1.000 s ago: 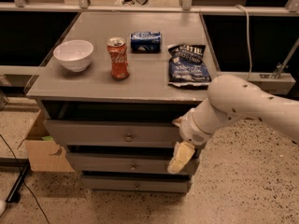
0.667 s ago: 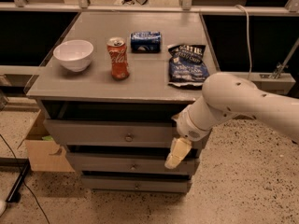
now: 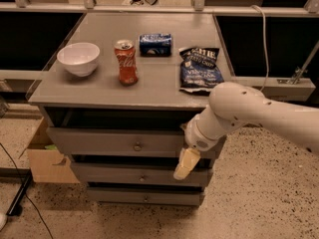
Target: Open top drawer
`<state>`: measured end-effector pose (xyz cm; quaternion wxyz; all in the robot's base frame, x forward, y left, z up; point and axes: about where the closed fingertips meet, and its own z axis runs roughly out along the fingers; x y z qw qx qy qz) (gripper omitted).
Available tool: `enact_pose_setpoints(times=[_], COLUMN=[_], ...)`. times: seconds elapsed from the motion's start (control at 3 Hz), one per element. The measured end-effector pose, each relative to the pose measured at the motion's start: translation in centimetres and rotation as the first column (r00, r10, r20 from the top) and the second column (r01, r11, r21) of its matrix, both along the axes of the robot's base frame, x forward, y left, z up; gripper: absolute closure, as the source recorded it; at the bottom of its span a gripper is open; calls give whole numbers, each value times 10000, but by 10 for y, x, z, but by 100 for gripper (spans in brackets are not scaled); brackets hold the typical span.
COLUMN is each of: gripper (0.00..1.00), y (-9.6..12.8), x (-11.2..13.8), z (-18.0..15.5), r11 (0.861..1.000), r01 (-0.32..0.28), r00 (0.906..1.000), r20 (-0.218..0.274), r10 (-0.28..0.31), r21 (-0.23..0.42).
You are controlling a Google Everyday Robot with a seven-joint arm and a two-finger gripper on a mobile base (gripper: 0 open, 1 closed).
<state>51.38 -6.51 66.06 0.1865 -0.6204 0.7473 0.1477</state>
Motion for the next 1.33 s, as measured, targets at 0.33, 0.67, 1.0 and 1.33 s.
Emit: enact_pose_setpoints(times=[0.33,0.67,1.0,1.33], gripper=[0,0,0,0], y=[0,3,3,3], x=[0,-7,-23,-23], z=[0,2,15,15], r11=[10000,9996,9948,9947], r01=[0,-131,-367,-367], r00=[10000,9998,9987,9987], r20=[0,-154,-309,-309], r10=[0,134,399,398], r21=[0,239,955,962])
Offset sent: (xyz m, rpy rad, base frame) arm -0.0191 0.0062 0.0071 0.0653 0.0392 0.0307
